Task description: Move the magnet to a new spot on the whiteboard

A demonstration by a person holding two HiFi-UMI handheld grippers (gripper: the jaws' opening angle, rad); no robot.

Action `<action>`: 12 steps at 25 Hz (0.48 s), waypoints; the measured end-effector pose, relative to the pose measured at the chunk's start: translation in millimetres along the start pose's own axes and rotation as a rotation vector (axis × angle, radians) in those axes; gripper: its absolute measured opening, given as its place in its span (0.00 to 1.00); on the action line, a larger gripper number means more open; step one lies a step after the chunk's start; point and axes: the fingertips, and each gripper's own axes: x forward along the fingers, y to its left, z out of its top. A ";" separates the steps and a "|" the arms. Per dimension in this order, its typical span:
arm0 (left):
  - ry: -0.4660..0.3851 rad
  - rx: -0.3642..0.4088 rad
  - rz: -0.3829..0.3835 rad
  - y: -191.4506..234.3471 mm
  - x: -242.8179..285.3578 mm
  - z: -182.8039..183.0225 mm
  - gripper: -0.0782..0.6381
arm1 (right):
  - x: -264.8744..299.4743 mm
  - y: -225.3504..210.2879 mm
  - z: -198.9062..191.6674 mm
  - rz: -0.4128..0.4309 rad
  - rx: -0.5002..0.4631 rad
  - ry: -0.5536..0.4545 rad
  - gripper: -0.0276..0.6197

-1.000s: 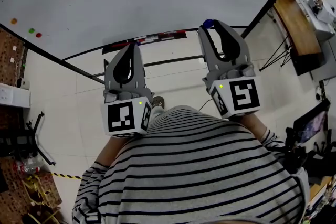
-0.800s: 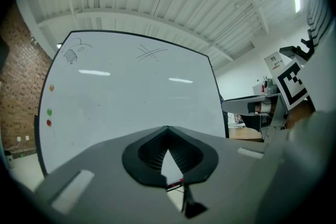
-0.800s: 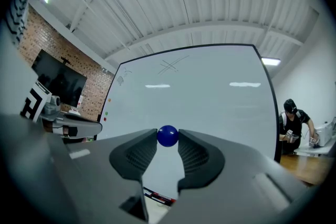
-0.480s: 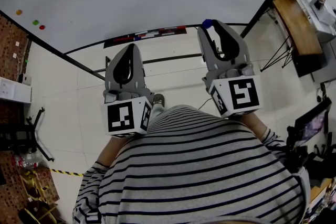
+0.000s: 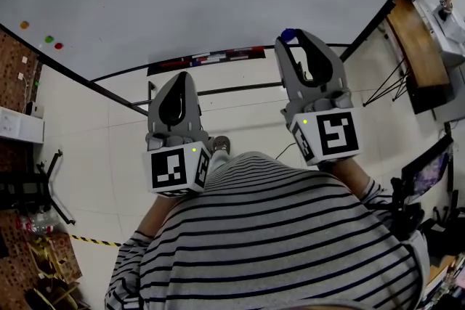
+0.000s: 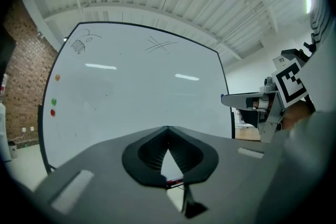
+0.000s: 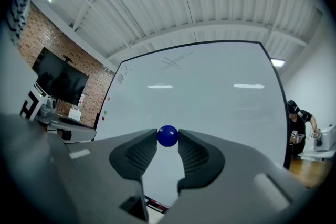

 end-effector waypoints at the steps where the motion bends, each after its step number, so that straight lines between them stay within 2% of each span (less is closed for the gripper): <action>1: 0.002 -0.003 0.002 6.7 7.9 -0.2 0.13 | 10.8 -0.6 0.6 0.002 -0.003 -0.004 0.23; 7: -0.014 -0.002 0.008 47.0 55.4 10.2 0.13 | 77.5 -3.3 12.9 0.001 -0.024 -0.039 0.23; 12: -0.004 -0.016 -0.022 81.2 99.8 3.7 0.13 | 137.6 -10.9 12.1 -0.038 -0.078 -0.063 0.23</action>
